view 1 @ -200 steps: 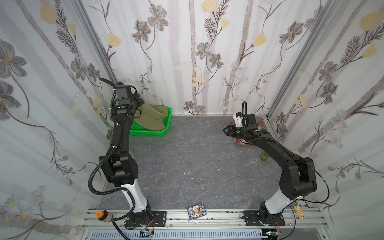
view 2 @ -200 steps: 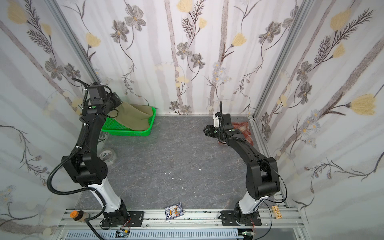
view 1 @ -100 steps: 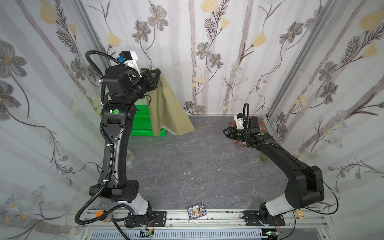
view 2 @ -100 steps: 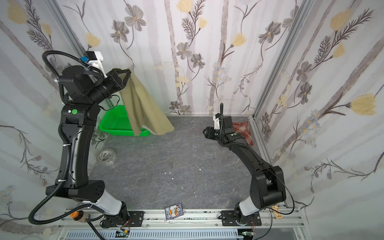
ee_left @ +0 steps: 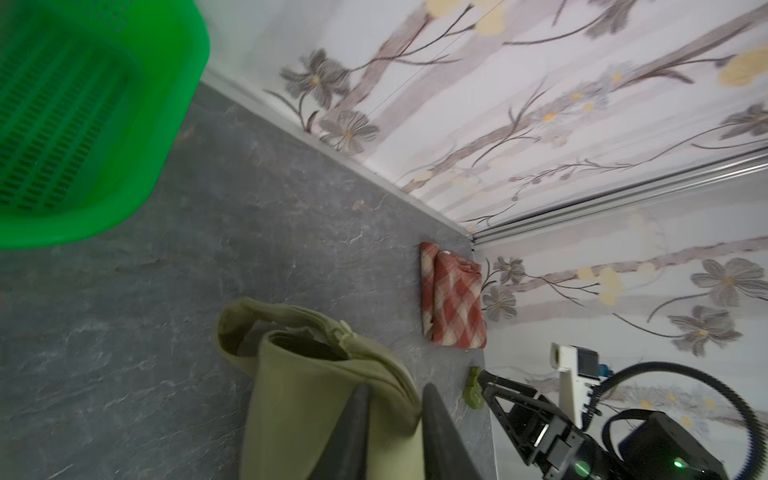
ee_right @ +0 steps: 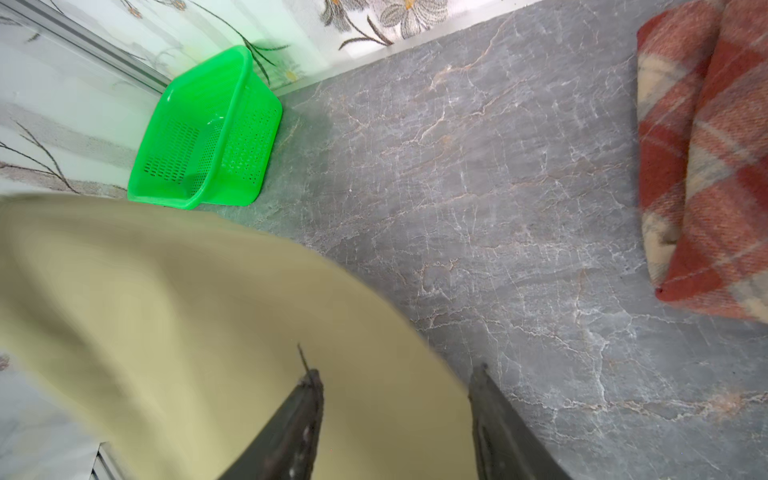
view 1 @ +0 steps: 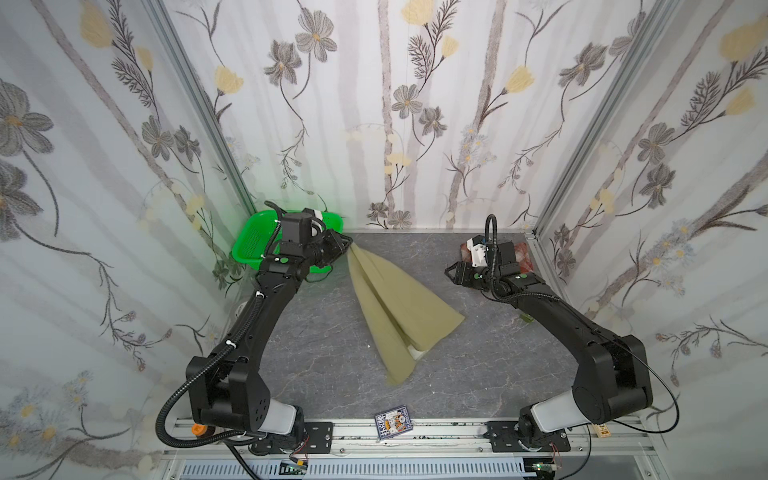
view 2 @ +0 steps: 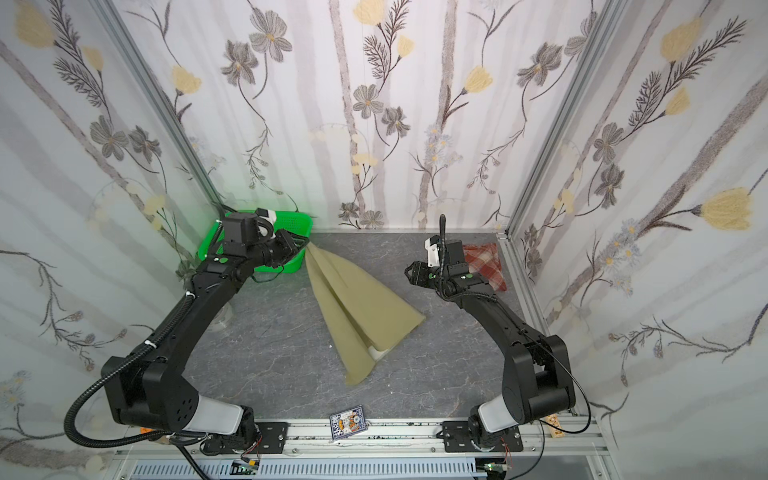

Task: Fold and stack the skirts
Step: 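Lay the khaki skirt down with the left gripper while the right reaches toward it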

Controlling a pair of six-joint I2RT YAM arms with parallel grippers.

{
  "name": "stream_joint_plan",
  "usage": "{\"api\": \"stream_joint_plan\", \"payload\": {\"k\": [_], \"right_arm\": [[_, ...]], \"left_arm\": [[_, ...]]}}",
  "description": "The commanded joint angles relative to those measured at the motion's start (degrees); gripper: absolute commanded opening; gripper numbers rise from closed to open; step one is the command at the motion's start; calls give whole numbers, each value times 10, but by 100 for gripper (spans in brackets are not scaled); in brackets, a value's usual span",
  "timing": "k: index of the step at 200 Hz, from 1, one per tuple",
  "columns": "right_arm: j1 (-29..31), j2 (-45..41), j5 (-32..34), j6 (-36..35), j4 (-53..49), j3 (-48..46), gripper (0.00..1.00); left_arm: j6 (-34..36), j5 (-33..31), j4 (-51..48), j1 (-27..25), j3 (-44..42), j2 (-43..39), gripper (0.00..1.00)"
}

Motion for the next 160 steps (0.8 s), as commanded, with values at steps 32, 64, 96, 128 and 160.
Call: {"api": "stream_joint_plan", "payload": {"k": [32, 64, 96, 128, 160], "right_arm": [[34, 1, 62, -10, 0, -10, 59], [98, 35, 89, -26, -2, 0, 60], [154, 70, 109, -46, -14, 8, 61], [191, 113, 106, -39, -10, 15, 59], [224, 128, 90, -16, 14, 10, 59]], "left_arm": [[4, -78, 78, 1, -115, -61, 87], [-19, -97, 77, 3, -193, -74, 89], [-30, -116, 74, 23, -247, -64, 89], [-21, -149, 72, 44, -245, -16, 85], [-1, -200, 68, 54, -226, 33, 83]]}}
